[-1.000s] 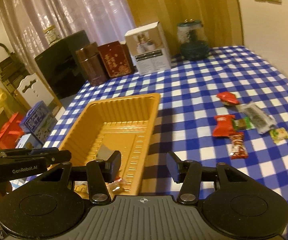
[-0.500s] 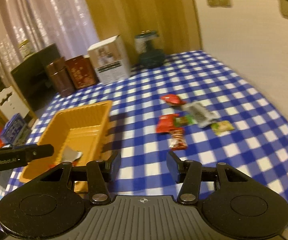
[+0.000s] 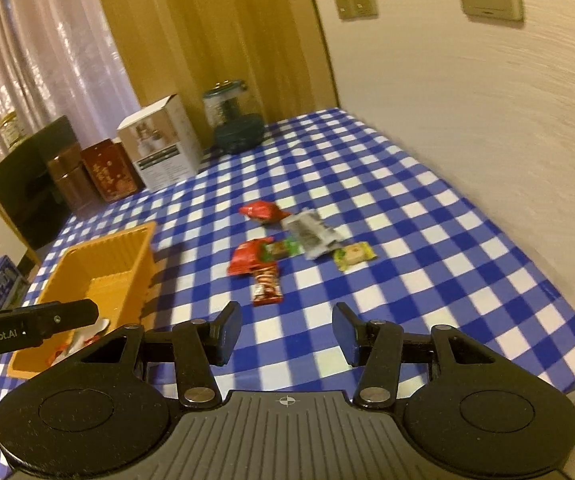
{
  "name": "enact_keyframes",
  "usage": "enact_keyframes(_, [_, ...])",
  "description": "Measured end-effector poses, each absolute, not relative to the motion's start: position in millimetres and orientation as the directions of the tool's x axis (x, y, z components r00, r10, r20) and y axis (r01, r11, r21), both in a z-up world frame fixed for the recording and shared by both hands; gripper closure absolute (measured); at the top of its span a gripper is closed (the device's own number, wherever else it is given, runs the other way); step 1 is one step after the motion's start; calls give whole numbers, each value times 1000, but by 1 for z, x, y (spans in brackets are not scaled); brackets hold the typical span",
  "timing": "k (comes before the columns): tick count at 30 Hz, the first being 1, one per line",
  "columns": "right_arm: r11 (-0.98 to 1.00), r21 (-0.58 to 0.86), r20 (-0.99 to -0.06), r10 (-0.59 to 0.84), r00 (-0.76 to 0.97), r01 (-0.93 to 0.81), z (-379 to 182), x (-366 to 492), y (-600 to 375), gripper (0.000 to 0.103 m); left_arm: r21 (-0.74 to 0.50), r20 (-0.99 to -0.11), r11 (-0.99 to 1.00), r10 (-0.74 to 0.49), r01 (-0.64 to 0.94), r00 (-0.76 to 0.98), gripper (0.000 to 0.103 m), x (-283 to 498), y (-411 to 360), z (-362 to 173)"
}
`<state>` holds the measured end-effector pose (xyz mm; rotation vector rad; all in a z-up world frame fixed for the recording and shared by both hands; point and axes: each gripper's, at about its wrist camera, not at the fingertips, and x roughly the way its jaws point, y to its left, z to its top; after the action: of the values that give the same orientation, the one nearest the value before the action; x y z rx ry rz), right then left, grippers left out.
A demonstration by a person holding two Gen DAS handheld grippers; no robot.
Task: Organize snacks
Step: 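Move both tools back toward the snack pile, then grasp the brown-and-red snack packet with the left tool while the right tool grasps the small cake packet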
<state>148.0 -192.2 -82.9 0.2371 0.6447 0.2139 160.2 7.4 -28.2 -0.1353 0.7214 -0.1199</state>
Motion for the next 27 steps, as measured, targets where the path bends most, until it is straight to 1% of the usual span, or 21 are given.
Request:
enact_keyframes(2, [952,284,-567,263,781,-114,-84,149,-199,52,-167,-651,984,-162,68,742,42,163,0,-29])
enact_keyframes(14, [955,283,-573,242,783,-87,-93,164,-228,52,-166,-663,982,-178,89,727,40,185,-32,-44])
enact_keyframes(18, [960,266,-577,230,784,-86,-97,173,-234,52,-166,-672,982,-183,94,718,38,195,-42,-52])
enact_keyframes(20, [963,252,-580,225,783,-89,-100,179,-237,52,-168,-674,981,-187,99,714,35,200,-46,-56])
enact_keyframes(27, [968,227,-585,220,780,-103,-111,203,-243,52,-177,-683,980,-192,95,704,35,222,-61,-75])
